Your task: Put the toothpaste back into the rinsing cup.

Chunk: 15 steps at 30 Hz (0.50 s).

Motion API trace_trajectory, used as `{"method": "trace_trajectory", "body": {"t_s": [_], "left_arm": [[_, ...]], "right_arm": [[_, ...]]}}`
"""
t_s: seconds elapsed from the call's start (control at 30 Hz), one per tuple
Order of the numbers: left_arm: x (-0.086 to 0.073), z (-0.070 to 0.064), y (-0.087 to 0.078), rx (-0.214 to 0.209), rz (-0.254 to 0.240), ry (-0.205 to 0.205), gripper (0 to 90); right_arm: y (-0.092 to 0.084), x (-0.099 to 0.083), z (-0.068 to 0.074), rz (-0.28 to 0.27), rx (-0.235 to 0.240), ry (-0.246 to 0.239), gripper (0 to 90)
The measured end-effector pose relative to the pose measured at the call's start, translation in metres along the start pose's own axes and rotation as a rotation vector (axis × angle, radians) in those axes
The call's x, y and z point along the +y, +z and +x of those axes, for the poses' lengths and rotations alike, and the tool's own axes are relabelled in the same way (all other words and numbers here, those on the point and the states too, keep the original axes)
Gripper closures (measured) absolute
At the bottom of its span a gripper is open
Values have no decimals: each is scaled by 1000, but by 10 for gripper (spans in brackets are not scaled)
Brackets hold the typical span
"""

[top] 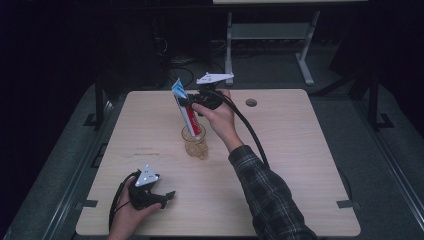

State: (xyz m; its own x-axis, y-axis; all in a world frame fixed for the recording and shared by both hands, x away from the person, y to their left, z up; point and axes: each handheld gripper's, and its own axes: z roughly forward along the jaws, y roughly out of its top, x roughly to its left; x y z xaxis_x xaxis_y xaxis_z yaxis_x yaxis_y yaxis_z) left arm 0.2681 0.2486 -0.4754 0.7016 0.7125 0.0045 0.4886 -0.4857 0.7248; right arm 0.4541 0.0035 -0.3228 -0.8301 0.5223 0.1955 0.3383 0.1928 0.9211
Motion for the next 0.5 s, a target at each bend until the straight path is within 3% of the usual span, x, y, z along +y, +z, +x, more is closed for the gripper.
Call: {"method": "trace_trajectory", "body": {"t_s": [0.5], "left_arm": [[0,0,0,-1,3,4,134]], "right_arm": [[4,-18,-3,23,2,9,716]]}}
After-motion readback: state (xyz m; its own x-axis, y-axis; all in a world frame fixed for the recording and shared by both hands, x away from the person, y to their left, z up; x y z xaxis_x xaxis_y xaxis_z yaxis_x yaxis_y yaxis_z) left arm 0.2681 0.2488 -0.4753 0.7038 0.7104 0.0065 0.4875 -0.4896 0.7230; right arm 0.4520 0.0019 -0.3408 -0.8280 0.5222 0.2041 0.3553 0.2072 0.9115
